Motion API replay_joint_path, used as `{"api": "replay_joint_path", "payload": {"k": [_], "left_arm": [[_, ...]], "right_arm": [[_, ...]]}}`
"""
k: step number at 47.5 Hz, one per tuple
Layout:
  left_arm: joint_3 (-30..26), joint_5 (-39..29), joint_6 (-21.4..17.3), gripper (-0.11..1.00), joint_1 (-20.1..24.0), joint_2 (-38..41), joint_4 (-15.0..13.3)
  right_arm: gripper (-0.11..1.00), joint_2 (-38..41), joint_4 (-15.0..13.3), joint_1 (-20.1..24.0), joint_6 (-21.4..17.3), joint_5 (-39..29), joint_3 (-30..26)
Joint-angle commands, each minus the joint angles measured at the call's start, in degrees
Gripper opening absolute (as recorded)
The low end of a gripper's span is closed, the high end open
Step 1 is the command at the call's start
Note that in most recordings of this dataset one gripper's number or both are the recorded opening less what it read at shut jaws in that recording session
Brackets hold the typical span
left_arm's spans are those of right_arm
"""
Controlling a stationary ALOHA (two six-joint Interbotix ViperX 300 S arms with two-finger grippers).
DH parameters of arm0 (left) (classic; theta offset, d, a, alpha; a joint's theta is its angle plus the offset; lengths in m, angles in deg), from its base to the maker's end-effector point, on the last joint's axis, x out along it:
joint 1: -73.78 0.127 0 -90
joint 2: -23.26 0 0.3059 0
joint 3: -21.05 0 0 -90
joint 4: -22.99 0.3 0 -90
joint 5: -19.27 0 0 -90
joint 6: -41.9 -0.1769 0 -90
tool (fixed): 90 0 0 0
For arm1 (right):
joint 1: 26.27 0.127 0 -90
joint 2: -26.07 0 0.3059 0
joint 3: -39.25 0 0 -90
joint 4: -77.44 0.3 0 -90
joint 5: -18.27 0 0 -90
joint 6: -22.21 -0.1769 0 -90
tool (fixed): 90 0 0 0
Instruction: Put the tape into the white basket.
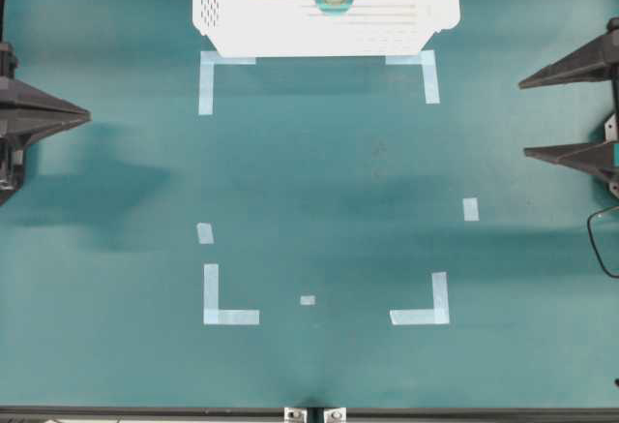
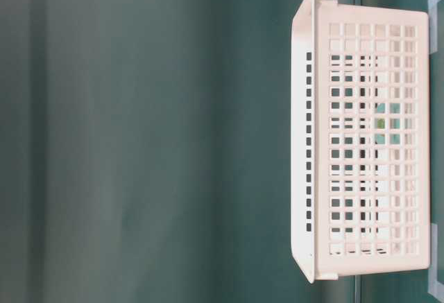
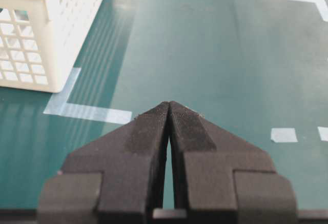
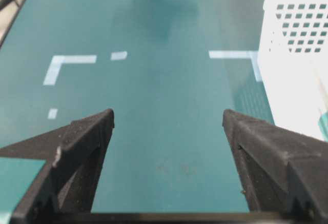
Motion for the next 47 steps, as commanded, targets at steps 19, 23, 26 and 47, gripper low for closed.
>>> {"api": "replay_joint_path", "payload": {"k": [19, 23, 26, 47], "left_arm": [[-0.7, 0.4, -0.1, -0.11, 0.3, 0.5, 0.1], [-0.7, 0.4, -0.1, -0.11, 0.3, 0.5, 0.1], [-0.7, 0.4, -0.1, -0.11, 0.3, 0.5, 0.1], [-0.7, 0.4, -0.1, -0.11, 0.3, 0.5, 0.1]], "right_arm": [[0.90, -10.3, -3.5, -0.8, 0.0, 0.4, 8.3], [0.90, -10.3, -4.0, -0.8, 0.0, 0.6, 9.7], [0.90, -10.3, -4.0, -0.8, 0.0, 0.6, 10.5], [0.90, -10.2, -4.0, -0.8, 0.1, -0.4, 14.3]]}}
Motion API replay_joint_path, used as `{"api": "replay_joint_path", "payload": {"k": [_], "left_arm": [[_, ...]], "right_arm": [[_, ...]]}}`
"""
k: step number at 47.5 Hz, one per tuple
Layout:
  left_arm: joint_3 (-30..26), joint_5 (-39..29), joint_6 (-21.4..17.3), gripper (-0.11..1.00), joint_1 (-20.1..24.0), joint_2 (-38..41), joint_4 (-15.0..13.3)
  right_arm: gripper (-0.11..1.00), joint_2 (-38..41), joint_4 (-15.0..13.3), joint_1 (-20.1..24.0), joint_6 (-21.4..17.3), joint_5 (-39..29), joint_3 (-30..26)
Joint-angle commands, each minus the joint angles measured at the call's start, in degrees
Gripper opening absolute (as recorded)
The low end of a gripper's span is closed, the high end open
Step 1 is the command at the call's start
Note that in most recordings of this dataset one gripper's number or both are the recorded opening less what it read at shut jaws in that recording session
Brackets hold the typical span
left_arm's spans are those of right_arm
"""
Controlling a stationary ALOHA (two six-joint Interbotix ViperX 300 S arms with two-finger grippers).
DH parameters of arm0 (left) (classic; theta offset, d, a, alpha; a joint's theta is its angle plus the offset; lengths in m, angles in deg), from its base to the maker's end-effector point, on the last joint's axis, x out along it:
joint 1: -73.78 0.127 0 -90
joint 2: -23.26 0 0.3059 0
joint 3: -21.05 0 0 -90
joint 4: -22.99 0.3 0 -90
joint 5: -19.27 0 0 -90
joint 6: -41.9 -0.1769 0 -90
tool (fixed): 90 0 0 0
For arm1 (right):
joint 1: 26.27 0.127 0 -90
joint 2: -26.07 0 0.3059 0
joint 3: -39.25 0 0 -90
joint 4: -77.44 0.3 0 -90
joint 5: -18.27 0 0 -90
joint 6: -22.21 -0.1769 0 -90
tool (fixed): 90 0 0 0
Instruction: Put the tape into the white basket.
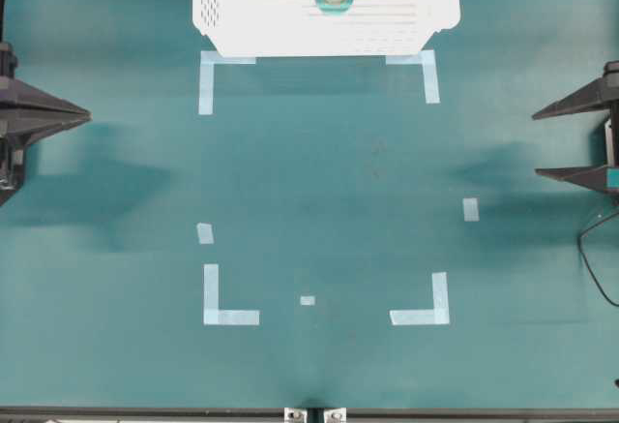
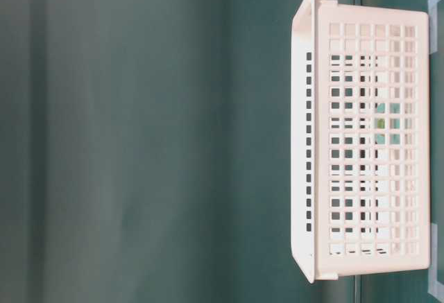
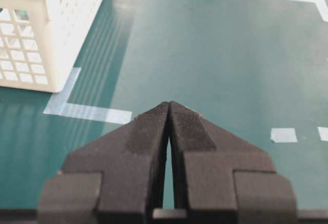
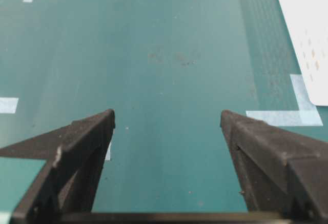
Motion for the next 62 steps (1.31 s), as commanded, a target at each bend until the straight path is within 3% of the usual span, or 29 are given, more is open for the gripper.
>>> {"api": "replay_joint_path", "payload": {"k": [1, 17, 50, 62], "left_arm": [[-0.9, 0.3, -0.2, -0.11, 0.3, 0.4, 0.1], [-0.9, 0.3, -0.2, -0.11, 0.3, 0.4, 0.1], [-0.9, 0.4, -0.2, -0.11, 0.3, 0.4, 0.1], [-0.9, 0.3, -0.2, -0.11, 0.3, 0.4, 0.1]], "right_arm": [[0.90, 0.7, 0.0, -0.2, -0.1, 0.7, -0.4], [0.90, 0.7, 0.0, -0.2, -0.1, 1.0, -0.3], [0.90, -11.1, 0.0, -0.8, -0.2, 1.4, 4.7], [0.90, -11.9, 0.0, -0.9, -0.2, 1.3, 4.9]]}}
